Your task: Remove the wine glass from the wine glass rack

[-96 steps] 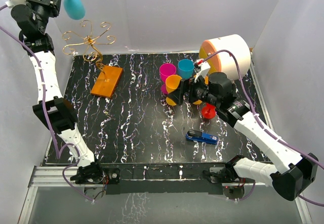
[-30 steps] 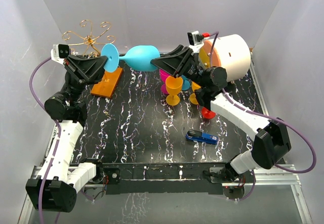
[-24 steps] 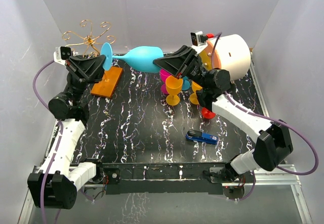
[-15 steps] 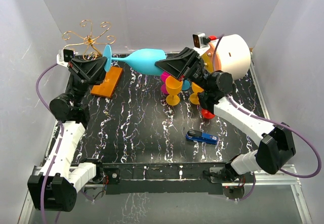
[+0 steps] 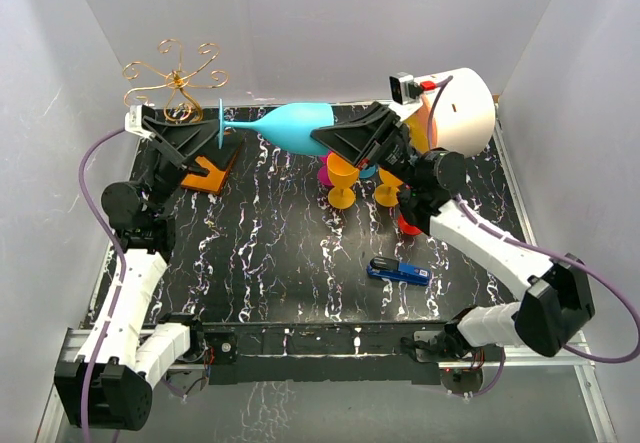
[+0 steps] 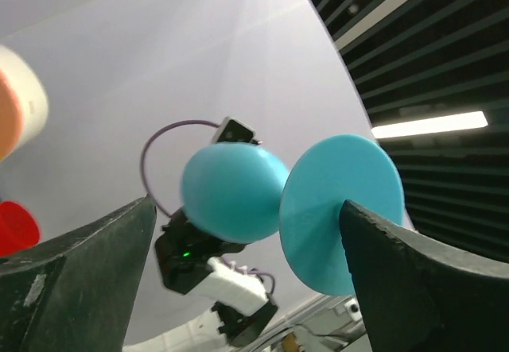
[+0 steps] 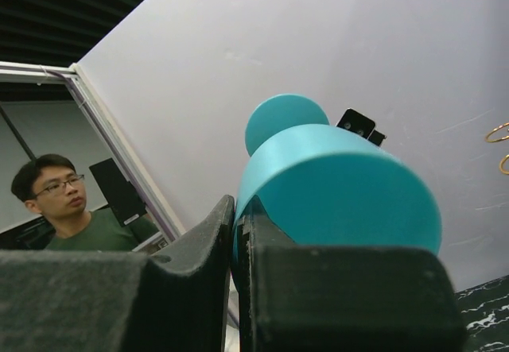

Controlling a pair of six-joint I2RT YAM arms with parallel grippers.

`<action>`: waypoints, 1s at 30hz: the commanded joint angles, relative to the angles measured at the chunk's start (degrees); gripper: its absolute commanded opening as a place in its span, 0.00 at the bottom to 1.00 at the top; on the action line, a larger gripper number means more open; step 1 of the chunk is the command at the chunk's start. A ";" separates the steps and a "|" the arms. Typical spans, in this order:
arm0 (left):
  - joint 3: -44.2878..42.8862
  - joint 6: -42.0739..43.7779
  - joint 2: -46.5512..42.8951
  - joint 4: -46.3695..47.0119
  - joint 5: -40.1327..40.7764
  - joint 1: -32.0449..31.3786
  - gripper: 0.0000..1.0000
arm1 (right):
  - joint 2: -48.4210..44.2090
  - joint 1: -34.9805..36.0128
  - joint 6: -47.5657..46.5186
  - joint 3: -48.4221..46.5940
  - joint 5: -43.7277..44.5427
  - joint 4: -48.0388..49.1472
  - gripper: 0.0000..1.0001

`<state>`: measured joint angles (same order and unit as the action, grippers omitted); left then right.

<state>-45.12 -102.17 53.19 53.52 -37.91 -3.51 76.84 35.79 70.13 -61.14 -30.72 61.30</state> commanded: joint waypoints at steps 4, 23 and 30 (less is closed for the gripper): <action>-1.84 13.76 -5.51 -9.64 -8.95 -0.36 0.99 | -7.77 0.15 -9.67 3.52 7.11 -5.70 0.00; -17.38 50.11 -8.81 -65.34 3.60 -0.36 0.99 | -19.75 0.07 -28.02 8.63 15.29 -38.54 0.00; -23.57 63.83 -9.43 -80.99 14.92 -0.34 0.99 | -22.16 0.07 -39.11 7.41 22.31 -60.03 0.00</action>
<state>-64.55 -49.10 44.86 -15.57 -30.33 -3.73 56.88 35.90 39.79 -52.05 -13.91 14.24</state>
